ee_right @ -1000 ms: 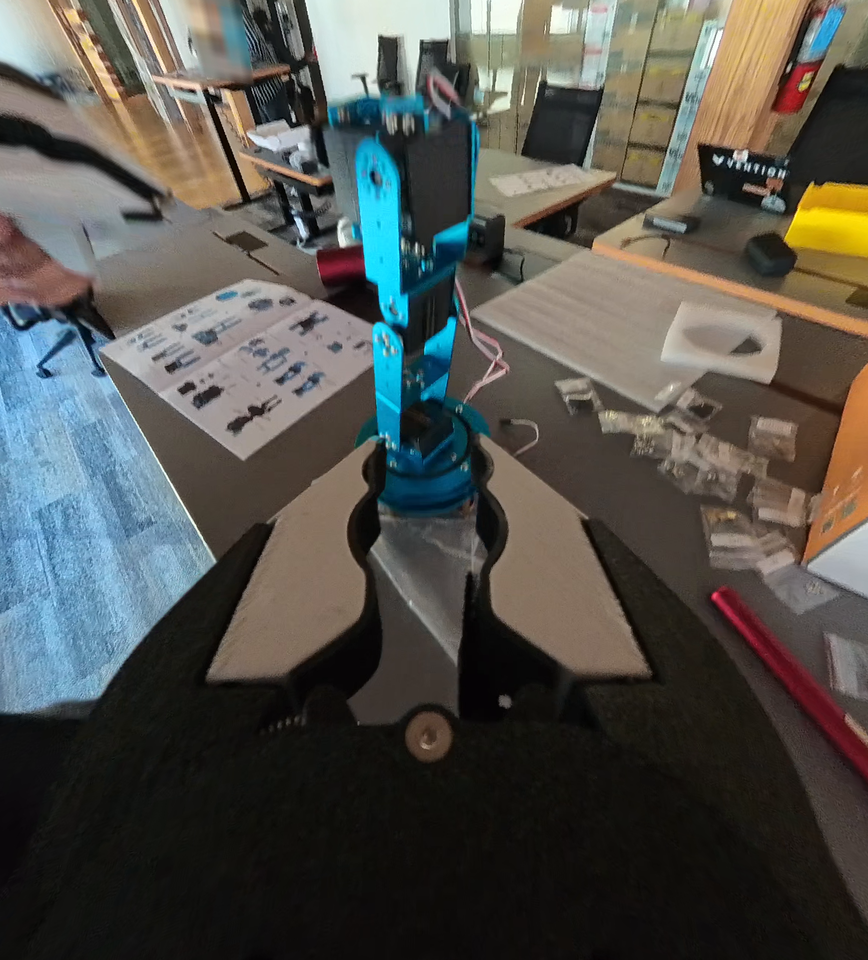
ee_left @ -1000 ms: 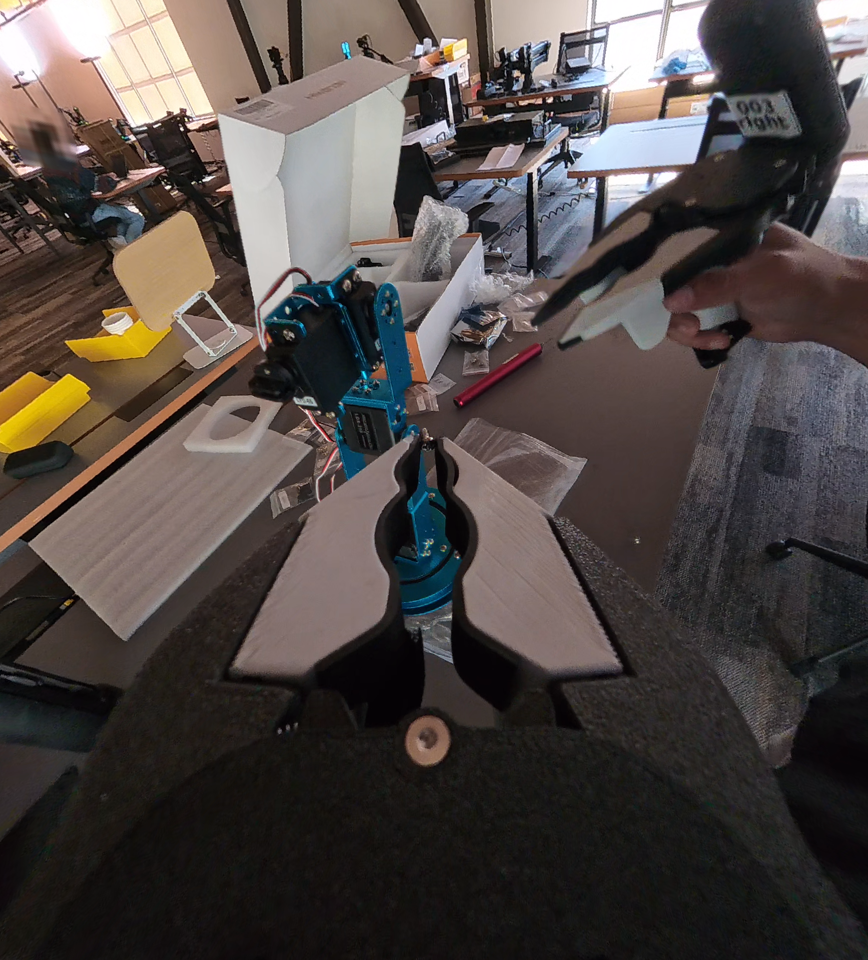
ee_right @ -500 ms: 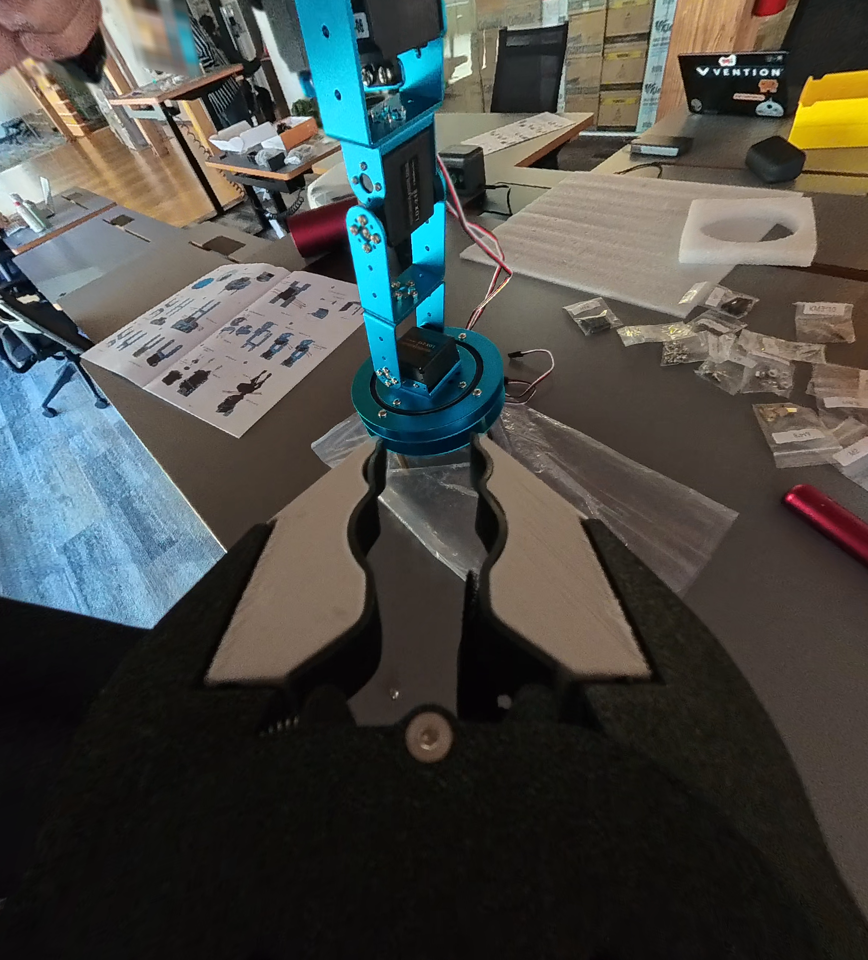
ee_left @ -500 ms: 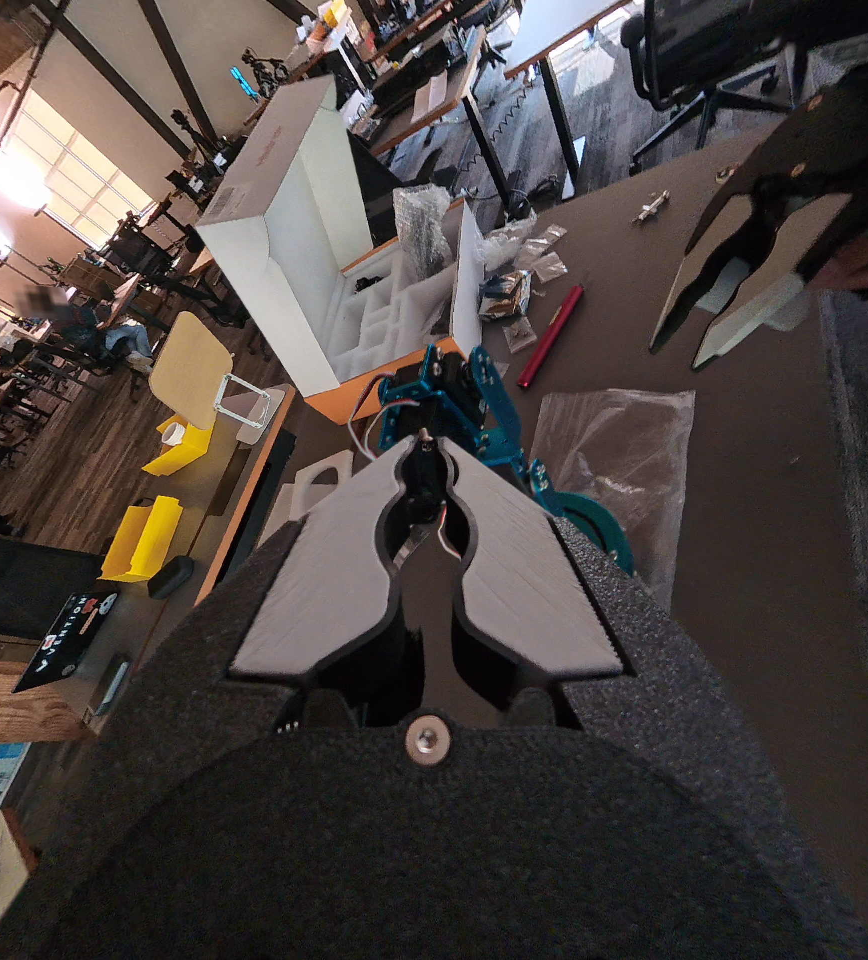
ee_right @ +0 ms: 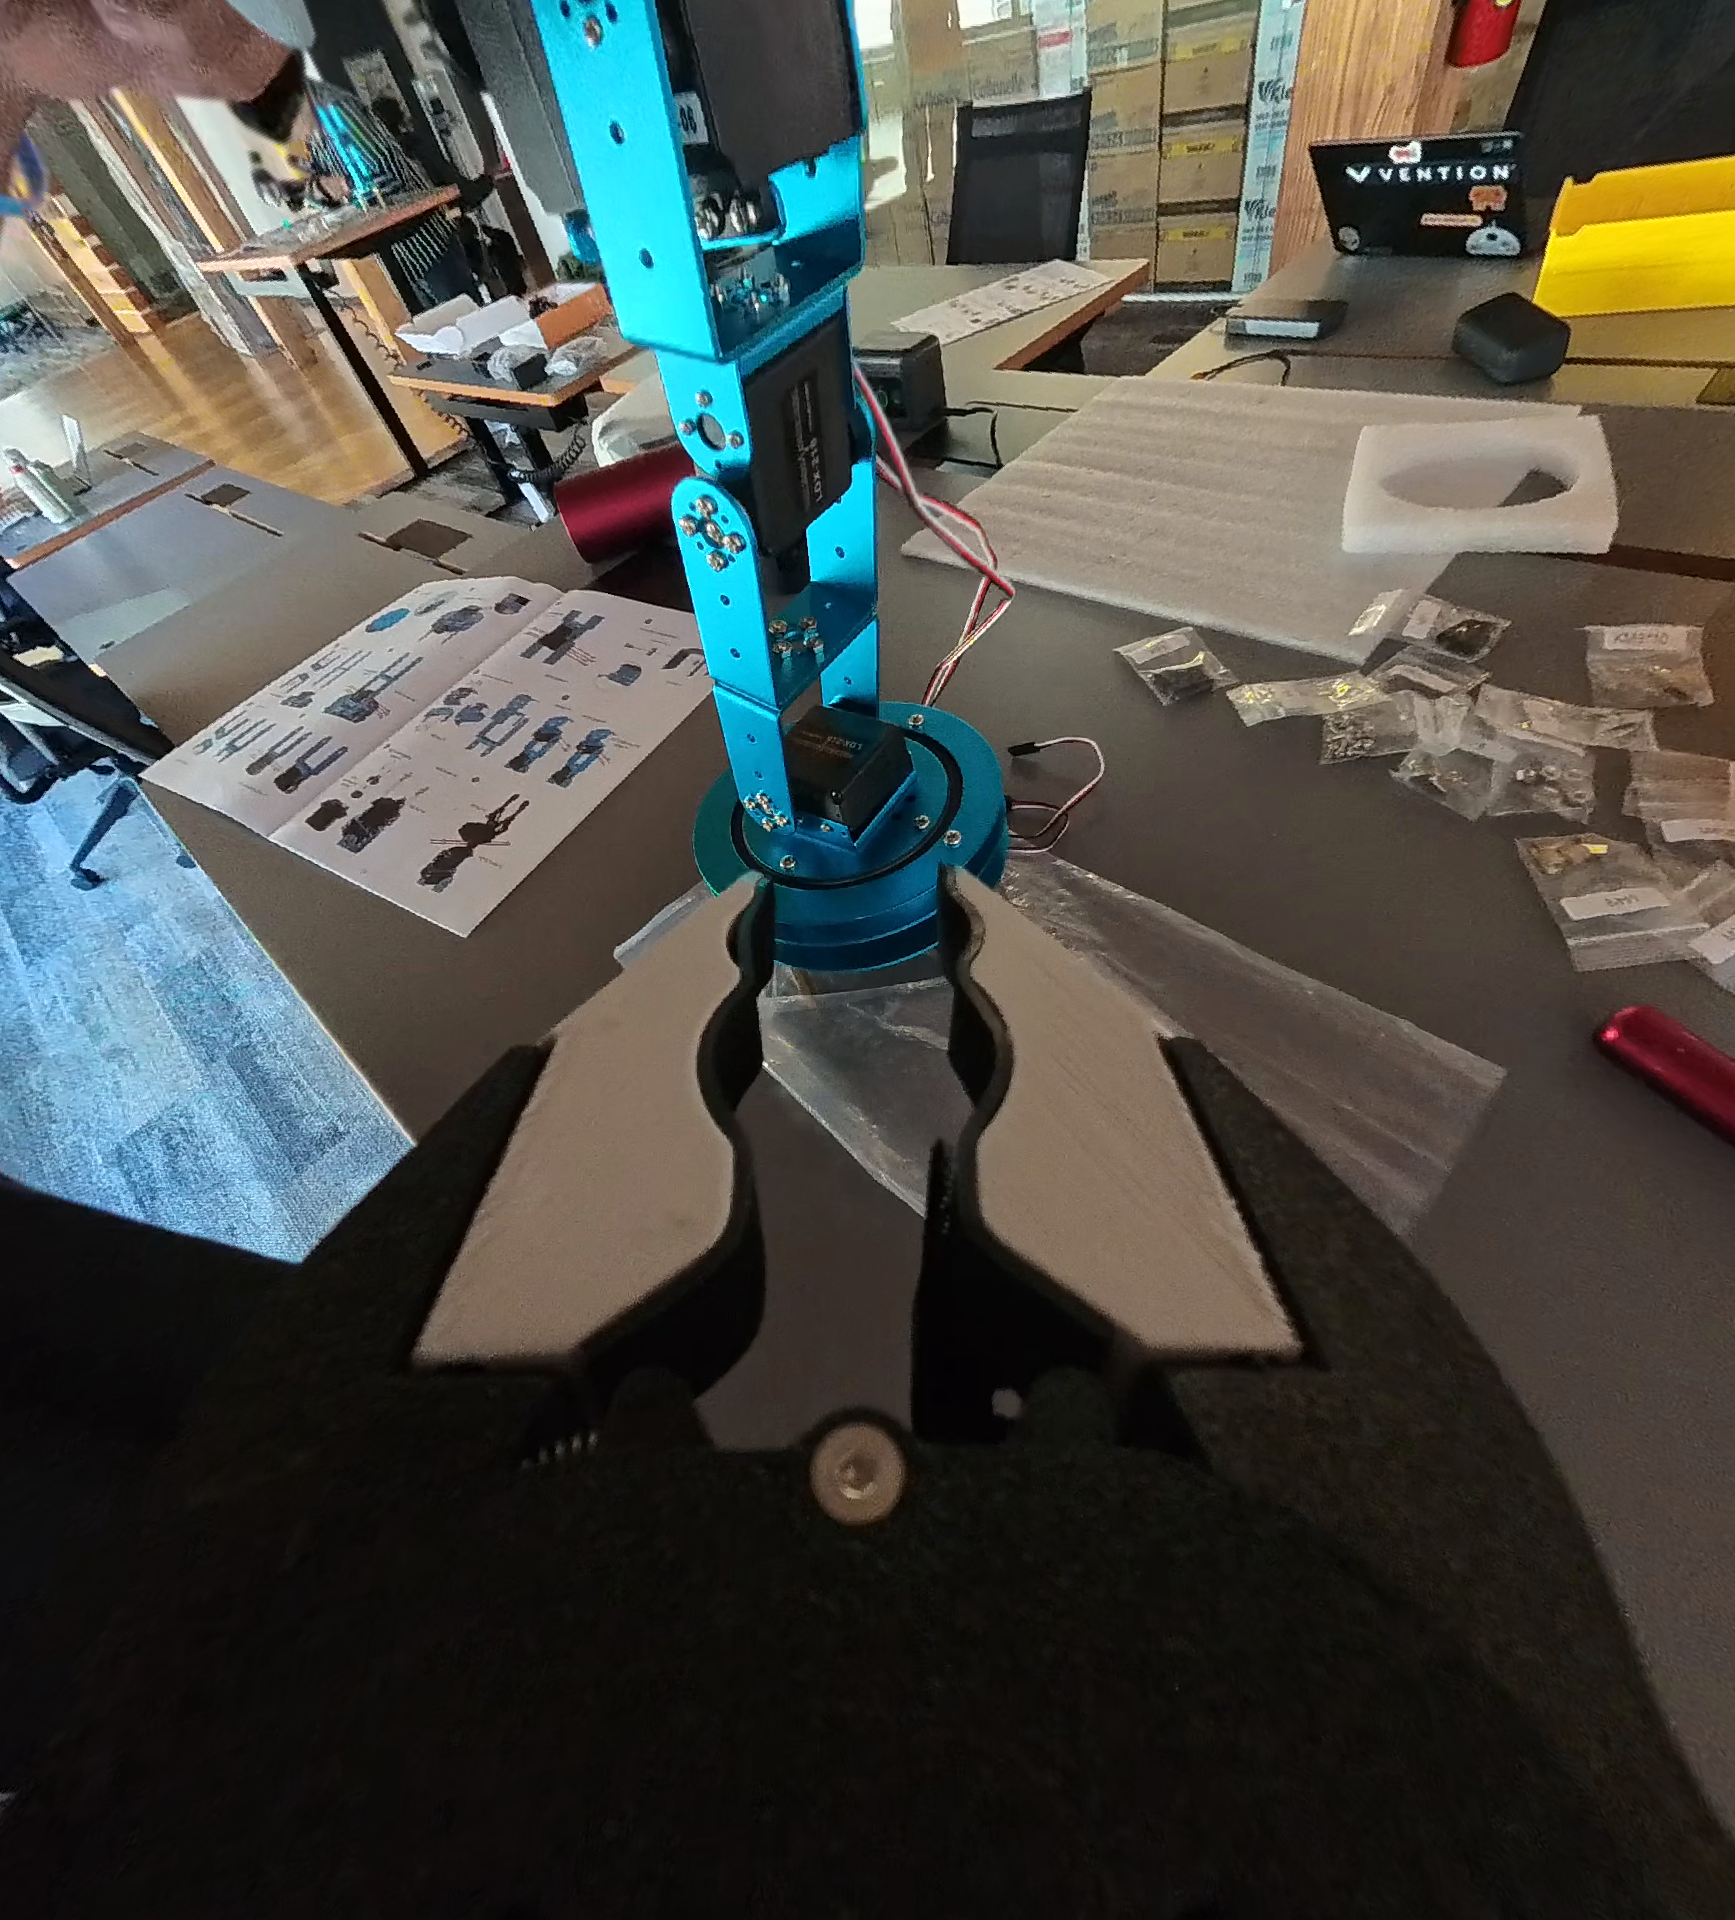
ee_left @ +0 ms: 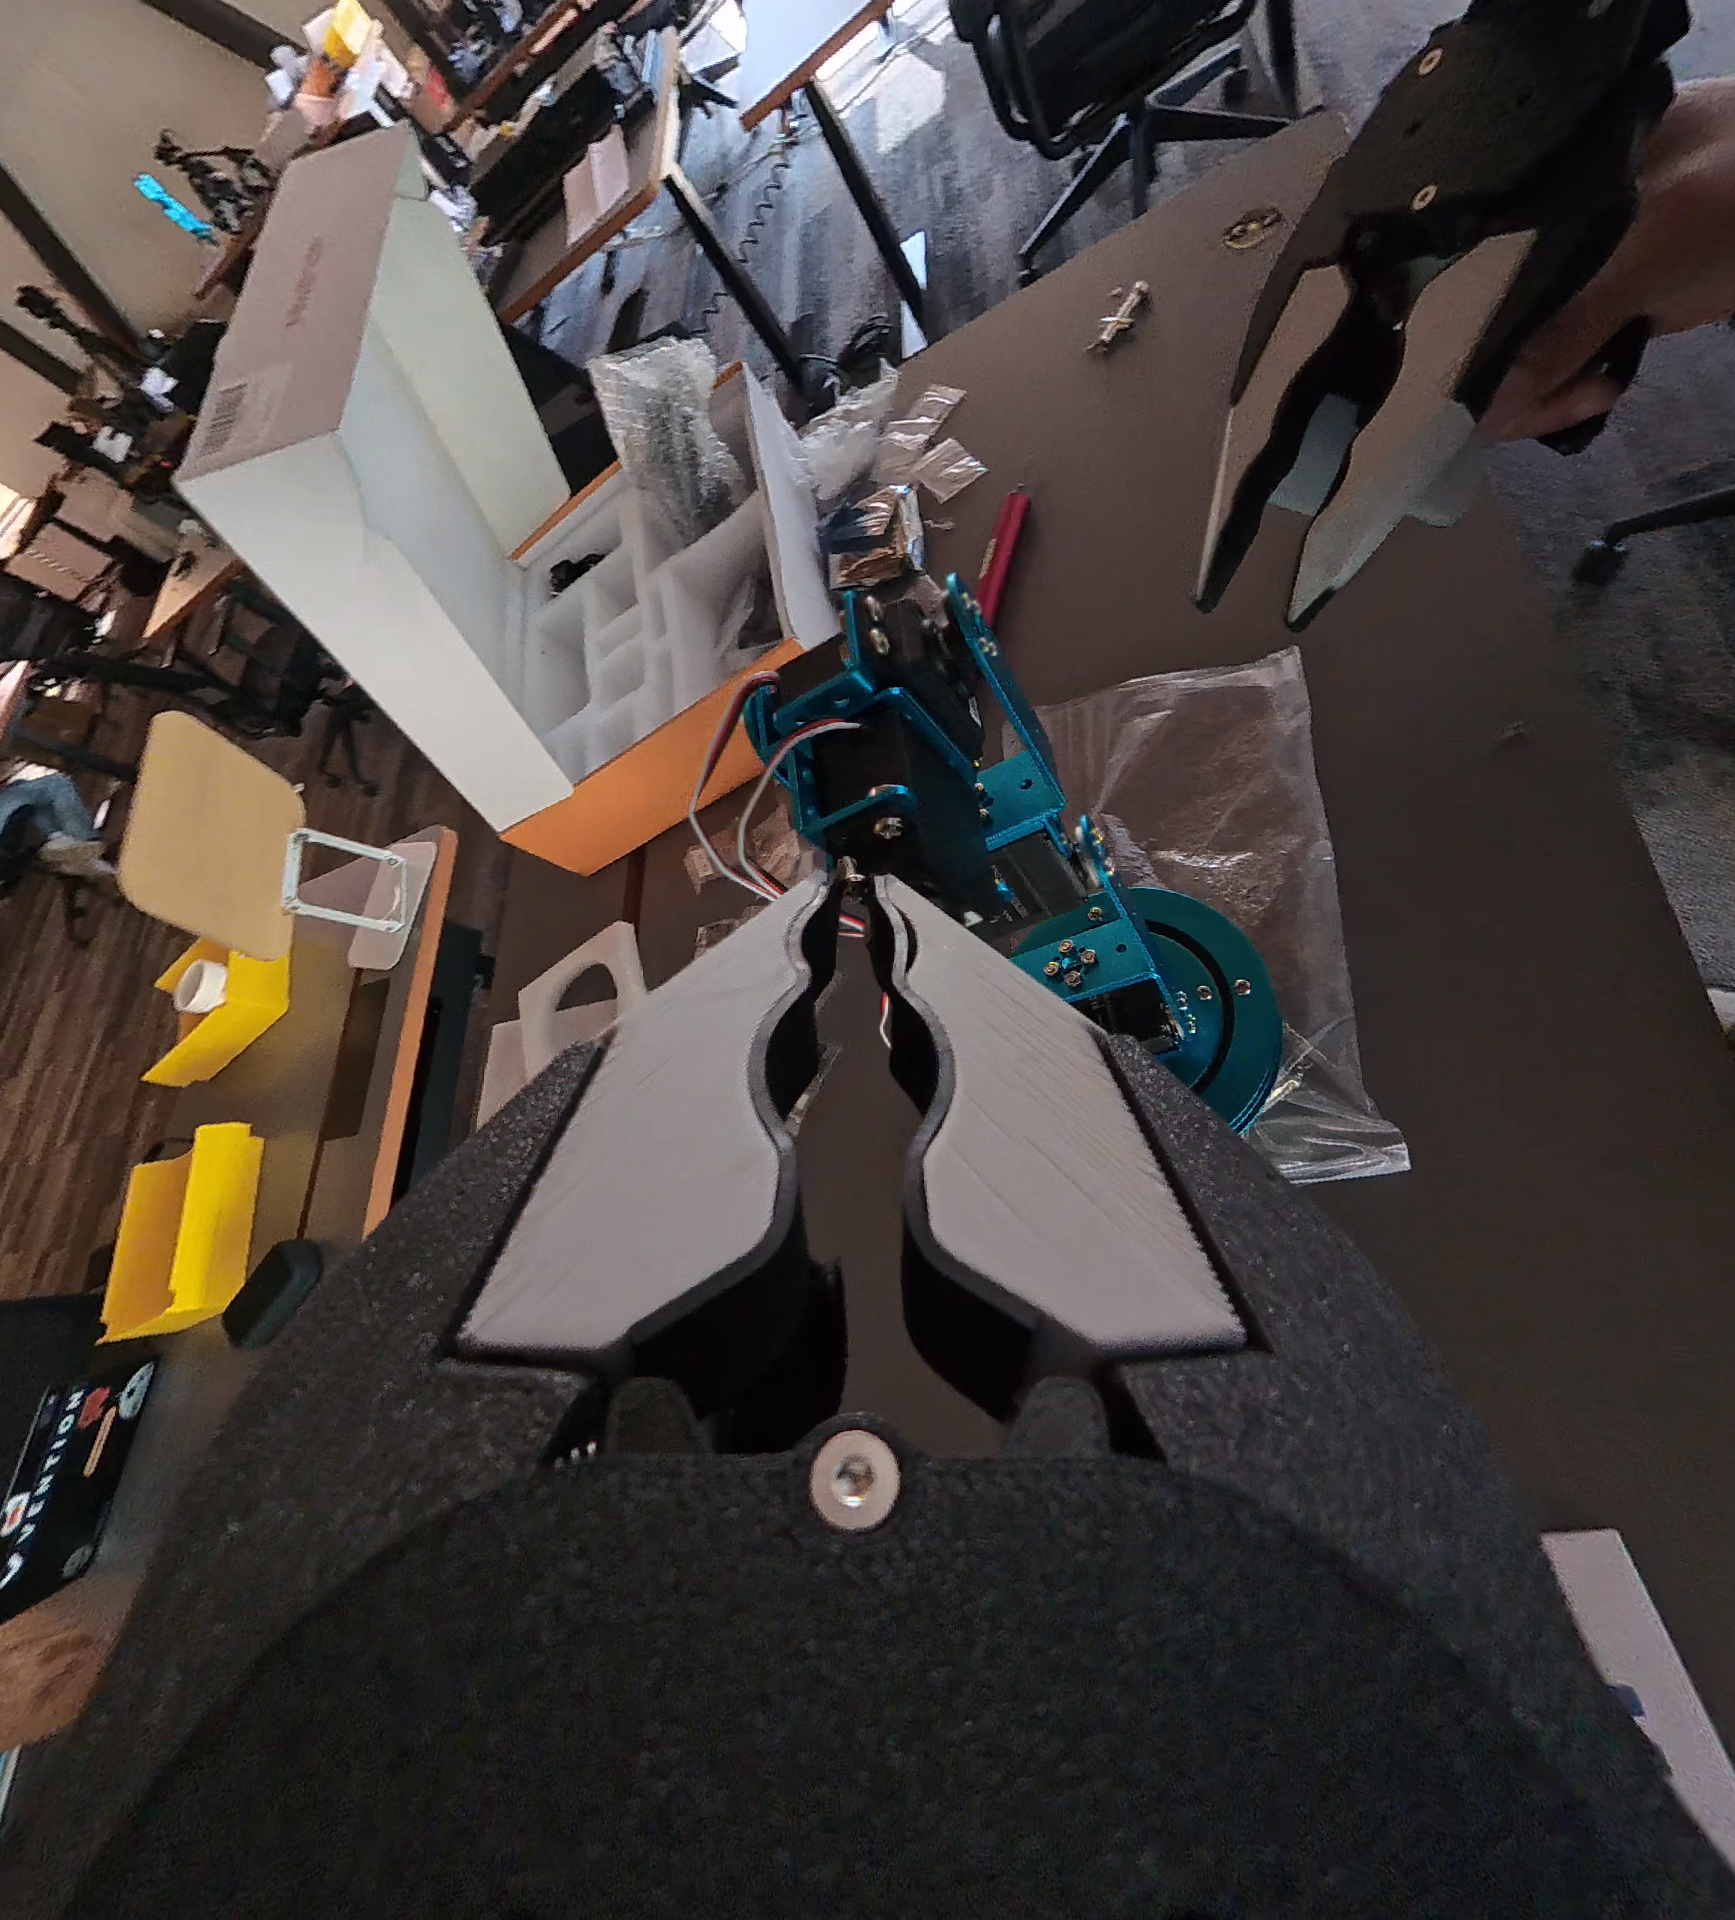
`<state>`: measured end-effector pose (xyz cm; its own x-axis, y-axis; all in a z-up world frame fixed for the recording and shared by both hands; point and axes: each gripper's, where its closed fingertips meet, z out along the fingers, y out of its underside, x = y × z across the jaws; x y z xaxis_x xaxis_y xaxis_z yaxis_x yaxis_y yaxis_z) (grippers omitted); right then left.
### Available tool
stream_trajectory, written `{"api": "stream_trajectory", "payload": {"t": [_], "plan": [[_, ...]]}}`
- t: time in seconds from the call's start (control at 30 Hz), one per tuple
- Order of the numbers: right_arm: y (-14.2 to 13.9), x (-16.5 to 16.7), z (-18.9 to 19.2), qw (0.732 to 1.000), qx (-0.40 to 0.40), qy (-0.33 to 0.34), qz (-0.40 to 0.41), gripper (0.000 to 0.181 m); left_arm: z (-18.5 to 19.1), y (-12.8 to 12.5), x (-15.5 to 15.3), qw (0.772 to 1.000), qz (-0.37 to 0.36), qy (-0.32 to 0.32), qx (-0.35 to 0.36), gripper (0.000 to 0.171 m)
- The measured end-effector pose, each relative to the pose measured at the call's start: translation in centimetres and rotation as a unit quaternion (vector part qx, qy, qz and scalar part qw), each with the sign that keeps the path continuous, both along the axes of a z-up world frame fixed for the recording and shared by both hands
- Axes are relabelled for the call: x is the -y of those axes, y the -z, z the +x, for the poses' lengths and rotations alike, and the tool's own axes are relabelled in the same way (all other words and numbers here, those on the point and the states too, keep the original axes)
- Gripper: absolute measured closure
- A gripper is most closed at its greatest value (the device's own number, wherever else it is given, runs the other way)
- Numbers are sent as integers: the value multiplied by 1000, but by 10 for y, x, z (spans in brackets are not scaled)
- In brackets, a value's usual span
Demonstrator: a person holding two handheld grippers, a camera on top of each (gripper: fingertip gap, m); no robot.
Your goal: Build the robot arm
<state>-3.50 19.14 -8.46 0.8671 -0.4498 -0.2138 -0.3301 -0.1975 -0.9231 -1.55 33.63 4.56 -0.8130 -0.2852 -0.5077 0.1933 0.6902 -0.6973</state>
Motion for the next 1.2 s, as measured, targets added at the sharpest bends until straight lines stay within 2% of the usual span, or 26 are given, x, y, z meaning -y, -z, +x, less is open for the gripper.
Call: {"api": "stream_trajectory", "payload": {"t": [0.37,0.83,0.9,1.1,1.2], "plan": [[12,-5,4,1000,-19,9,-1,152,2,-2,5,997,-15,69,-37,167],[17,-14,9,1000,-27,11,-7,152,3,2,6,993,-38,106,-48,167],[9,-16,11,1000,-18,13,0,152,3,2,6,992,-45,109,-53,167],[-43,-29,17,999,44,10,23,153,4,2,7,990,-59,101,-78,166],[-58,-36,18,998,62,3,21,153,4,2,6,989,-66,100,-86,165]]}}
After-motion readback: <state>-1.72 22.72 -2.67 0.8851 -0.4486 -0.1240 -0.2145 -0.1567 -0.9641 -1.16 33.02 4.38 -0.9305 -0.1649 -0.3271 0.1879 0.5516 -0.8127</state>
